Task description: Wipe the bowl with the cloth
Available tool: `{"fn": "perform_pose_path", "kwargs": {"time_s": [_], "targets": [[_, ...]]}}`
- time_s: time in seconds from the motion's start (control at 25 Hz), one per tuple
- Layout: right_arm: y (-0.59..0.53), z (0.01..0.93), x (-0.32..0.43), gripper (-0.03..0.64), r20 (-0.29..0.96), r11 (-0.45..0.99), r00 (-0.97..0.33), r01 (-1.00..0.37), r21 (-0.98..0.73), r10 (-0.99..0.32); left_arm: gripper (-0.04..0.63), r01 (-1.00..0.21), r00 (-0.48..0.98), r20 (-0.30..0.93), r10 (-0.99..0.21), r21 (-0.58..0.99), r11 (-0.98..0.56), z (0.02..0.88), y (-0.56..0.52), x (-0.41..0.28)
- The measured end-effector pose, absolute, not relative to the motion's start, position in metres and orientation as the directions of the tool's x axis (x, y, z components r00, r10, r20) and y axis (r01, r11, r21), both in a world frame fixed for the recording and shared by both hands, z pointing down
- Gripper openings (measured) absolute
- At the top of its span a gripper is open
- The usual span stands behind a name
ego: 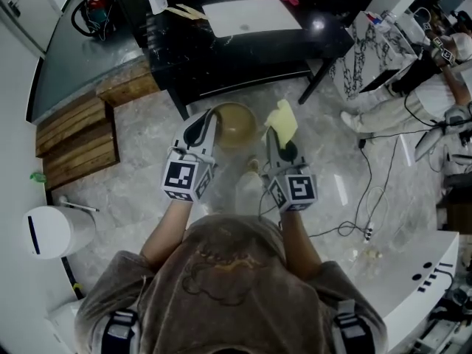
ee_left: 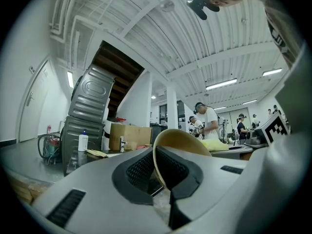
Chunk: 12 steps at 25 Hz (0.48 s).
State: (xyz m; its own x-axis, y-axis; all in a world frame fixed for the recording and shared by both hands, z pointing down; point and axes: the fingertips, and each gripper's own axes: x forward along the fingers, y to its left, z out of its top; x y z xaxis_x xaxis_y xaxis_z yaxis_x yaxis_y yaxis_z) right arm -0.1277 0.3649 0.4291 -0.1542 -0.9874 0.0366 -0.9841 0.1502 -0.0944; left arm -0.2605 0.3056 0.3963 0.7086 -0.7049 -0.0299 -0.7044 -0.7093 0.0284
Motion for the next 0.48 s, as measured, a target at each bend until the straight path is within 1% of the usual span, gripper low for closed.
{"fn": "perform_pose_path", "kwargs": {"time_s": [0.48], "targets": [[0.264,0.438,-0.076,0.021,0.040,0.157,-0.163,-0.980,-0.123,-0.986,0.025,-0.695,0.718,-0.009,-0.696,0.041,-0.717,0.404,0.214,-0.208]]}}
